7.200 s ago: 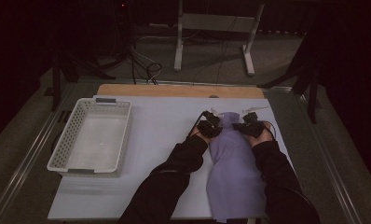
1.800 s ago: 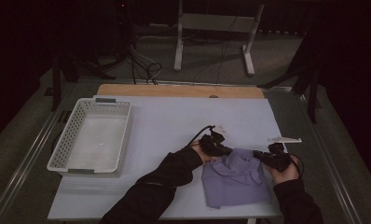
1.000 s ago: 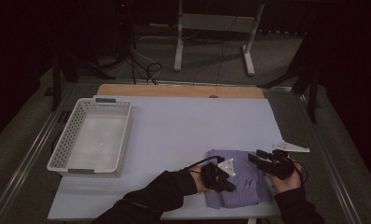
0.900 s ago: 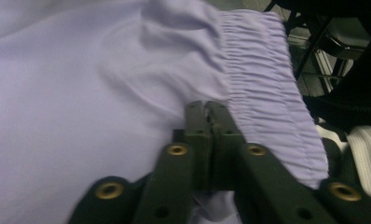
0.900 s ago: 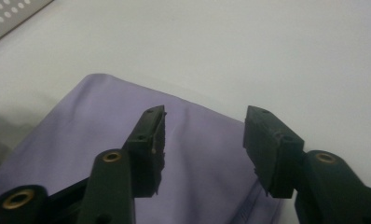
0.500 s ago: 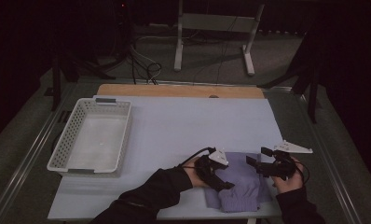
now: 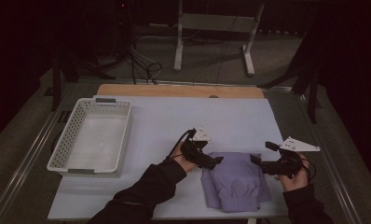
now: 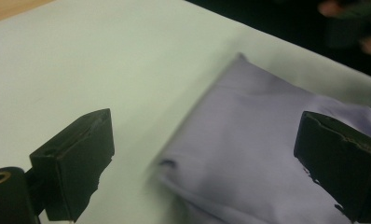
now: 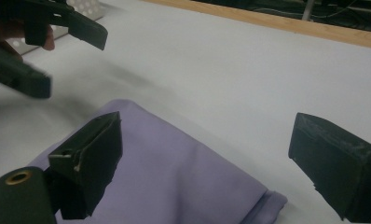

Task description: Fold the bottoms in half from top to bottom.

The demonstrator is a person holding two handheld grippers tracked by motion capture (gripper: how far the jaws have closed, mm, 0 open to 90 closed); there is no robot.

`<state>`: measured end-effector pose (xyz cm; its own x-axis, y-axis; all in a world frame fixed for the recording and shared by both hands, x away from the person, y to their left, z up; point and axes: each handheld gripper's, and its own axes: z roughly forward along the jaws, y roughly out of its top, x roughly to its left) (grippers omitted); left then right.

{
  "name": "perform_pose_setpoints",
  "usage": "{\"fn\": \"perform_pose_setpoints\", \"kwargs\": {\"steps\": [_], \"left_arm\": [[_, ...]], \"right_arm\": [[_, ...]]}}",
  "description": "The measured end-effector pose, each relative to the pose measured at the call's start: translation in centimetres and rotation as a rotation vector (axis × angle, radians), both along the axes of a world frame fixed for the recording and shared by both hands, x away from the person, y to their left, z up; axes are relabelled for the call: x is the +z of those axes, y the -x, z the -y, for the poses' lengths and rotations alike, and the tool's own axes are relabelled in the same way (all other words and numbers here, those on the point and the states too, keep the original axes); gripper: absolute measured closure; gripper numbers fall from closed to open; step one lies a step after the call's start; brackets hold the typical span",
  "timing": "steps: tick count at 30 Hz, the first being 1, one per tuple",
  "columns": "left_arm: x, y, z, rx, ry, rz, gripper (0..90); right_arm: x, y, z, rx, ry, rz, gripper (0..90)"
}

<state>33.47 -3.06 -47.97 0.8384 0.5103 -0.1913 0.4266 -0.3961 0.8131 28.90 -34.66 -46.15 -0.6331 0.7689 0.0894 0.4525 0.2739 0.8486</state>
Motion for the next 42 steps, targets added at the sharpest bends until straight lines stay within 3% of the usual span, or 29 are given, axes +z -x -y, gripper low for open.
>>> {"fn": "perform_pose_setpoints", "kwargs": {"steps": [4, 11, 14, 16, 20, 21, 24, 27, 30, 32, 34, 36, 39, 42], "left_arm": [[-0.7, -1.2, 0.0, 0.034, -0.023, -0.027, 6.1], [-2.8, -2.3, 1.0, 0.021, -0.071, -0.075, 9.9], [-3.6, -2.6, 1.2, -0.004, -0.071, -0.100, 15.0], [-4.2, -2.8, 1.3, -0.032, -0.091, -0.111, 19.1], [-4.9, -2.8, 1.5, -0.042, -0.130, -0.112, 24.0], [-5.3, -2.8, 1.6, -0.049, -0.154, -0.105, 24.0], [-5.5, -2.6, 1.8, -0.067, -0.157, -0.107, 27.2], [-5.6, -2.3, 2.1, -0.093, -0.175, -0.093, 30.1], [-5.6, -1.9, 2.3, -0.108, -0.163, -0.099, 34.7], [-5.6, -1.7, 2.5, -0.120, -0.175, -0.084, 37.3], [-5.6, -1.5, 2.6, -0.127, -0.172, -0.084, 39.9], [-5.5, -1.5, 2.7, -0.125, -0.176, -0.086, 40.4], [-5.5, -1.6, 2.8, -0.128, -0.167, -0.096, 42.4], [-5.6, -1.7, 2.7, -0.128, -0.163, -0.099, 44.7]], "right_arm": [[-0.7, -0.8, 0.2, -0.020, 0.008, -0.048, 10.5], [-2.9, -2.3, 1.1, -0.043, -0.014, -0.116, 13.0], [-4.1, -3.0, 1.5, -0.059, 0.009, -0.156, 13.9], [-4.9, -3.2, 1.7, -0.060, 0.032, -0.176, 14.0], [-5.8, -3.5, 1.6, -0.071, 0.068, -0.201, 14.0], [-6.1, -3.6, 1.6, -0.065, 0.067, -0.212, 14.0], [-6.6, -3.5, 1.2, -0.034, 0.101, -0.213, 15.6], [-6.9, -3.4, 0.6, -0.004, 0.126, -0.212, 22.6], [-6.7, -3.2, 0.3, 0.003, 0.167, -0.191, 37.5], [-6.7, -3.0, 0.2, 0.015, 0.163, -0.189, 44.8], [-6.6, -2.9, 0.2, 0.024, 0.167, -0.186, 67.6], [-6.6, -2.9, 0.3, 0.033, 0.155, -0.197, 82.3], [-6.2, -2.7, 0.4, 0.050, 0.155, -0.189, 84.9], [-5.7, -2.6, 0.8, 0.045, 0.104, -0.174, 85.0]]}}
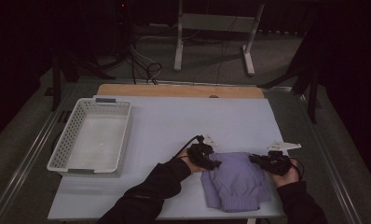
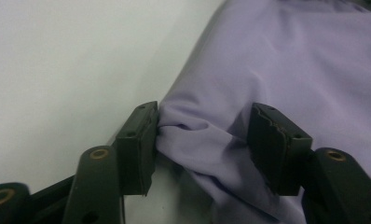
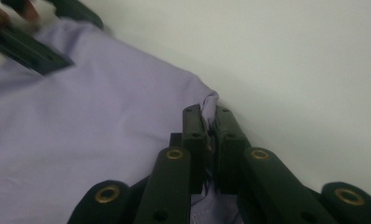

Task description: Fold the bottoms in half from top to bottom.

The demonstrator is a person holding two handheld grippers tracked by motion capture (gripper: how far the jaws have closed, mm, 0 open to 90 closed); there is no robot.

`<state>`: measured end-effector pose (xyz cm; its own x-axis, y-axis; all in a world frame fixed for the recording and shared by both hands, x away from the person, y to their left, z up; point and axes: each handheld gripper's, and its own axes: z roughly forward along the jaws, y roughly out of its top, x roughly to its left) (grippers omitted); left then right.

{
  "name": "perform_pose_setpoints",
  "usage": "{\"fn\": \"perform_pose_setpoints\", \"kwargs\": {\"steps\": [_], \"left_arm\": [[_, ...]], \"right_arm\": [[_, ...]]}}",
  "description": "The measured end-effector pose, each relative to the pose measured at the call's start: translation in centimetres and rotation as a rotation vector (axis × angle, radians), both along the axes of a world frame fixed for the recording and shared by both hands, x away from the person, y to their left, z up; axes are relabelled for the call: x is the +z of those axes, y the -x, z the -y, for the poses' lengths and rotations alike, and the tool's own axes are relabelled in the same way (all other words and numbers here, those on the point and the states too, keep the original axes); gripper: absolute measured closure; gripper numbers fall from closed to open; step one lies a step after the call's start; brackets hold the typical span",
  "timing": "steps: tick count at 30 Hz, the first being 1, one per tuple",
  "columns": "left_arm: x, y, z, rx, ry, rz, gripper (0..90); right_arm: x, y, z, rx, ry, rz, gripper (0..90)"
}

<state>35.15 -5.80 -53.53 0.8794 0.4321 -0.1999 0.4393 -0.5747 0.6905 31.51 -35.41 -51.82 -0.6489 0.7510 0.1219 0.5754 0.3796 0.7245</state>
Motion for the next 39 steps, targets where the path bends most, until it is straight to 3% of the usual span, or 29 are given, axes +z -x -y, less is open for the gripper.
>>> {"fn": "perform_pose_setpoints", "kwargs": {"steps": [5, 13, 15, 19, 30, 39], "left_arm": [[0.0, 0.1, 0.1, -0.010, 0.005, -0.004, 52.4], [0.1, 0.8, 0.5, -0.008, 0.015, -0.032, 79.1], [0.2, 0.9, 0.6, -0.003, 0.015, -0.033, 82.4], [1.2, 1.4, 0.3, 0.003, 0.034, 0.003, 84.0], [5.5, 3.0, -0.3, -0.007, 0.090, 0.079, 84.6], [9.0, 5.2, -2.1, -0.014, 0.127, 0.154, 84.7]], "right_arm": [[0.7, 0.1, 0.1, -0.006, -0.016, 0.024, 85.0], [0.5, 0.2, 0.2, -0.008, -0.013, 0.025, 85.0], [0.5, 0.1, 0.2, -0.007, -0.016, 0.020, 85.2], [0.9, 0.3, 0.3, 0.007, -0.021, 0.022, 85.7], [3.1, 1.2, 0.9, 0.032, -0.070, 0.086, 86.2], [5.9, 1.9, -0.1, 0.092, -0.121, 0.143, 86.3]]}}
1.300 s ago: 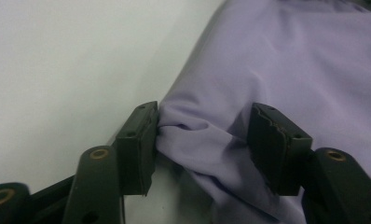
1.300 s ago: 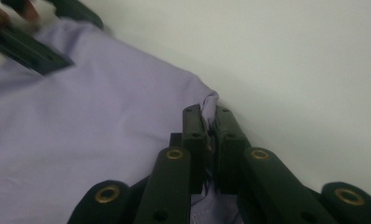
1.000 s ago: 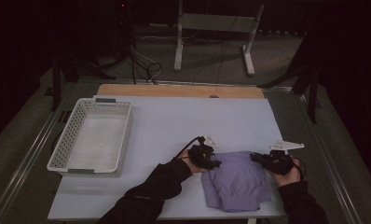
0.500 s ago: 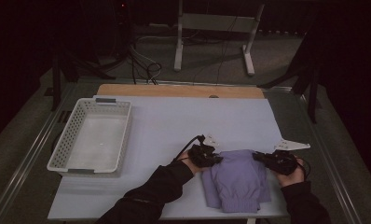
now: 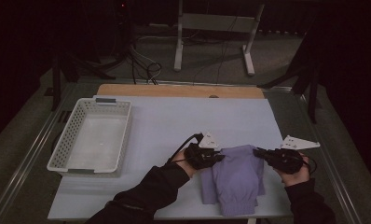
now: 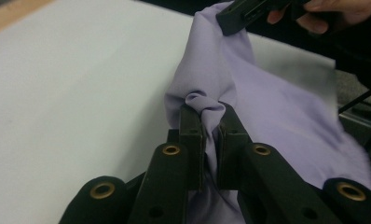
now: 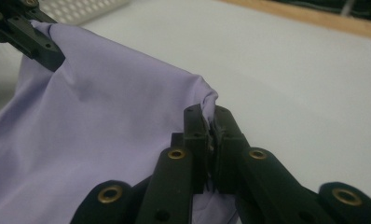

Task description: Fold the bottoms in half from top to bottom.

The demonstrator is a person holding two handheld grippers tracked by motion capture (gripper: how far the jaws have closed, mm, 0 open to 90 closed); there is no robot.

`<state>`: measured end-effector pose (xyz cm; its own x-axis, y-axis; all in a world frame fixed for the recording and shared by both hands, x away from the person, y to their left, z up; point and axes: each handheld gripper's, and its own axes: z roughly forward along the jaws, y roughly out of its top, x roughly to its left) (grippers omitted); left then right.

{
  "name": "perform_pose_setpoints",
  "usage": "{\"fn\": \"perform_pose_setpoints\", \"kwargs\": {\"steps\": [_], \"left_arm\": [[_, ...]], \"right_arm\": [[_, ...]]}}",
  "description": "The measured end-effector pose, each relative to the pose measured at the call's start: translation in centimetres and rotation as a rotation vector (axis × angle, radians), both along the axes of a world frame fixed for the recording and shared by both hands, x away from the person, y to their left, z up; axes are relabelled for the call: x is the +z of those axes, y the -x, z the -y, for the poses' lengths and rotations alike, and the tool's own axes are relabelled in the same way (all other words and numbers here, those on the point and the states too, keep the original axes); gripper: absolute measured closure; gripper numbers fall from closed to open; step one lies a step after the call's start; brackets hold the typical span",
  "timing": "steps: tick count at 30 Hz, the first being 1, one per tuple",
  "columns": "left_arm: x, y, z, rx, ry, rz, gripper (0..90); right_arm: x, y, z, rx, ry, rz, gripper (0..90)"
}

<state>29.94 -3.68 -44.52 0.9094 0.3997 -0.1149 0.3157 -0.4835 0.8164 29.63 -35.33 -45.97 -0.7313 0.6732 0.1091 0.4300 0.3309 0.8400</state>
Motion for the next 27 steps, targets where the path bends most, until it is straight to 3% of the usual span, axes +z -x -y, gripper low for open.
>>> {"fn": "perform_pose_setpoints", "kwargs": {"steps": [4, 5, 8, 12, 13, 15, 19, 25, 27], "left_arm": [[1.3, 1.2, -1.5, -0.008, -0.002, 0.040, 84.8], [1.3, 1.2, -1.5, -0.008, -0.002, 0.040, 84.8], [2.1, 1.9, -3.7, 0.004, 0.016, 0.035, 84.7], [2.2, 1.9, -6.5, 0.051, 0.024, 0.026, 84.6], [2.2, 1.9, -6.5, 0.051, 0.024, 0.026, 84.6], [1.5, 1.0, -8.0, 0.094, 0.030, -0.004, 84.5], [0.4, -0.4, -9.1, 0.144, 0.034, -0.045, 84.3], [-1.3, -2.5, -9.6, 0.196, 0.019, -0.082, 83.8], [-2.5, -4.1, -9.6, 0.235, 0.019, -0.105, 83.3]], "right_arm": [[1.4, 0.4, -1.1, 0.038, 0.000, 0.034, 86.4], [1.4, 0.4, -1.1, 0.038, 0.000, 0.034, 86.4], [2.4, 0.6, -2.7, 0.080, -0.012, 0.052, 86.3], [2.8, 0.3, -4.8, 0.119, -0.019, 0.055, 86.3], [2.8, 0.3, -4.8, 0.119, -0.019, 0.055, 86.3], [2.4, -0.6, -6.8, 0.132, -0.020, 0.040, 86.2], [1.5, -2.3, -8.4, 0.124, 0.003, 0.011, 86.2], [0.3, -4.2, -9.4, 0.106, 0.014, -0.035, 86.1], [-0.7, -6.4, -10.1, 0.068, 0.053, -0.075, 86.0]]}}
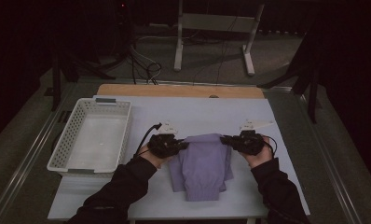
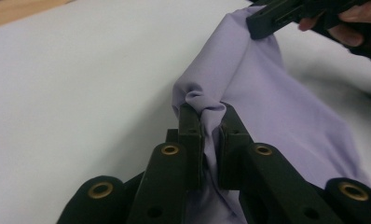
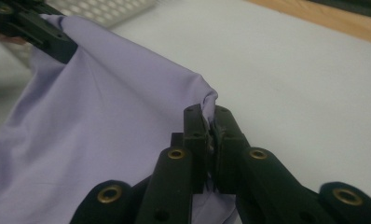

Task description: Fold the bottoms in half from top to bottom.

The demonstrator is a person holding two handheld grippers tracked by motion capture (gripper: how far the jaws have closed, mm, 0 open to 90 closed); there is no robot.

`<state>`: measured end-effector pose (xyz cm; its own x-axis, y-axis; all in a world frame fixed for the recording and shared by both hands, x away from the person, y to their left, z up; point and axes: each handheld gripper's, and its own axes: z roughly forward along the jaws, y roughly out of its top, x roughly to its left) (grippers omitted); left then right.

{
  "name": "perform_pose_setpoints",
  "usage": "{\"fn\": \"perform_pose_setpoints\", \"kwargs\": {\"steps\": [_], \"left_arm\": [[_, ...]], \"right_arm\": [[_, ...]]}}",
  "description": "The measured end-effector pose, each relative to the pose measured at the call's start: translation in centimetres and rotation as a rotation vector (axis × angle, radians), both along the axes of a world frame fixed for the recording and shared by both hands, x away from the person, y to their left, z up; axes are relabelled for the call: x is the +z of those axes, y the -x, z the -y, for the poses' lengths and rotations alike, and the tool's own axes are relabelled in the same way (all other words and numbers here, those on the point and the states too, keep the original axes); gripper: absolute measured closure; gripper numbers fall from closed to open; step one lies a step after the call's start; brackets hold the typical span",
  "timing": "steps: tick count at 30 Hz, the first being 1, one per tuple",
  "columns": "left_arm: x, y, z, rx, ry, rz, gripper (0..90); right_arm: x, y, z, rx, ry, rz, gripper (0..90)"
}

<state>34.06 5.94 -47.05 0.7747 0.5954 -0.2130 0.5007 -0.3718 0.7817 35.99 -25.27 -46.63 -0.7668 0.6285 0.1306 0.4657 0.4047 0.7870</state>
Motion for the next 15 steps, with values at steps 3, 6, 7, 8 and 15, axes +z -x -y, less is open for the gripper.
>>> {"fn": "perform_pose_setpoints", "kwargs": {"steps": [3, 6, 7, 8, 15], "left_arm": [[-0.6, -0.8, 0.1, 0.017, -0.007, -0.003, 83.0], [-1.8, -2.7, 0.6, 0.067, -0.001, -0.023, 82.6], [-2.1, -3.2, 0.8, 0.075, 0.001, -0.027, 82.6], [-2.3, -3.6, 1.0, 0.077, -0.006, -0.026, 82.3], [-4.4, -5.5, 1.3, 0.124, -0.027, -0.056, 80.5]], "right_arm": [[-0.2, -0.5, -0.1, -0.006, 0.007, -0.010, 85.9], [-1.4, -2.4, -0.3, -0.066, 0.017, -0.050, 85.8], [-1.7, -2.8, -0.2, -0.081, 0.015, -0.066, 85.8], [-2.0, -3.1, -0.1, -0.095, 0.020, -0.077, 85.8], [-3.3, -4.3, 0.2, -0.157, 0.049, -0.124, 85.1]]}}
